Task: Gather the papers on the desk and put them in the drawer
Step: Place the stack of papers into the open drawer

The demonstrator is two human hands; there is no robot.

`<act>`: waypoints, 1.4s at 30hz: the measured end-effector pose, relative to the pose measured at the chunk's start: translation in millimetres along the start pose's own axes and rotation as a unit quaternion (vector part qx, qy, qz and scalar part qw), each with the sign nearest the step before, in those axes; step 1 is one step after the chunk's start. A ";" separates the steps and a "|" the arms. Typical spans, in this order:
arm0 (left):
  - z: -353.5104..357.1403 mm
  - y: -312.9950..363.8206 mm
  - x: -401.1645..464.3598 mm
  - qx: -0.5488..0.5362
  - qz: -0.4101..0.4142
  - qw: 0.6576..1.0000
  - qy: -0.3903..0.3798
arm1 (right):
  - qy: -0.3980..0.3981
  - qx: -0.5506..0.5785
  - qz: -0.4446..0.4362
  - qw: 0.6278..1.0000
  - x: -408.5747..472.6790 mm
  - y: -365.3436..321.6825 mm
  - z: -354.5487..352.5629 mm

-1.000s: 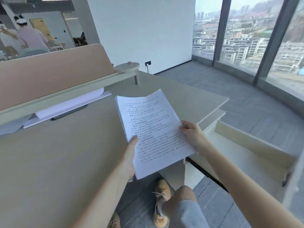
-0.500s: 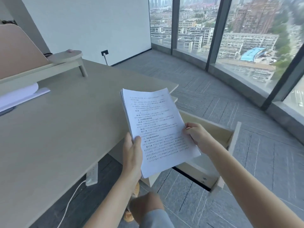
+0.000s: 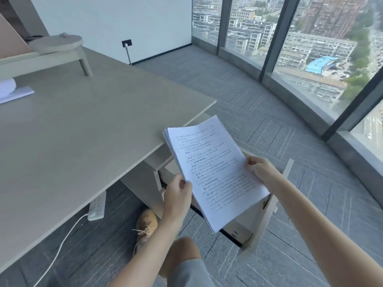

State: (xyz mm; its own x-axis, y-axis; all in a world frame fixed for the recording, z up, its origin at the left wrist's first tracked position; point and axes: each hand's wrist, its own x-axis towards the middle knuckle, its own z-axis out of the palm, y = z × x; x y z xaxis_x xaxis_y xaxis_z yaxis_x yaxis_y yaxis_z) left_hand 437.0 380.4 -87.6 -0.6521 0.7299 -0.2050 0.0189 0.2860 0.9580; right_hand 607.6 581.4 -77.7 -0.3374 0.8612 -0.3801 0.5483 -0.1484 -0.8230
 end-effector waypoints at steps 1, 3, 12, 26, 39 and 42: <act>3.6 -1.1 -1.3 0.012 0.004 1.000 0.010 | 0.001 -0.006 0.001 1.000 0.7 1.9 -3.7; 10.3 -2.5 -4.0 0.026 0.017 0.999 0.030 | 0.005 -0.023 -0.001 1.000 2.3 4.5 -9.4; 34.3 -3.8 -5.8 0.126 0.037 0.991 0.036 | -0.014 -0.071 -0.028 0.997 13.2 -7.6 -24.2; 82.5 -16.4 30.5 0.334 0.059 0.939 -0.059 | -0.033 -0.166 -0.061 0.984 76.3 26.0 -20.1; 105.6 -32.6 61.0 0.631 0.061 0.752 -0.182 | -0.067 -0.307 -0.100 0.944 105.0 40.1 -5.1; 110.4 -31.6 64.5 0.669 0.022 0.713 -0.208 | -0.091 -0.335 -0.084 0.934 106.9 42.8 -4.6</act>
State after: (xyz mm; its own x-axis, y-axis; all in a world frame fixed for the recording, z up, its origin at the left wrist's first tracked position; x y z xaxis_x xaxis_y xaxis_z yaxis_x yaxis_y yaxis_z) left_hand 478.0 486.9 -153.2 -0.3526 0.7983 -0.4883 0.9203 0.3902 -0.0267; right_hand 598.5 669.4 -151.6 -0.5536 0.7387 -0.3846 0.8108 0.3725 -0.4515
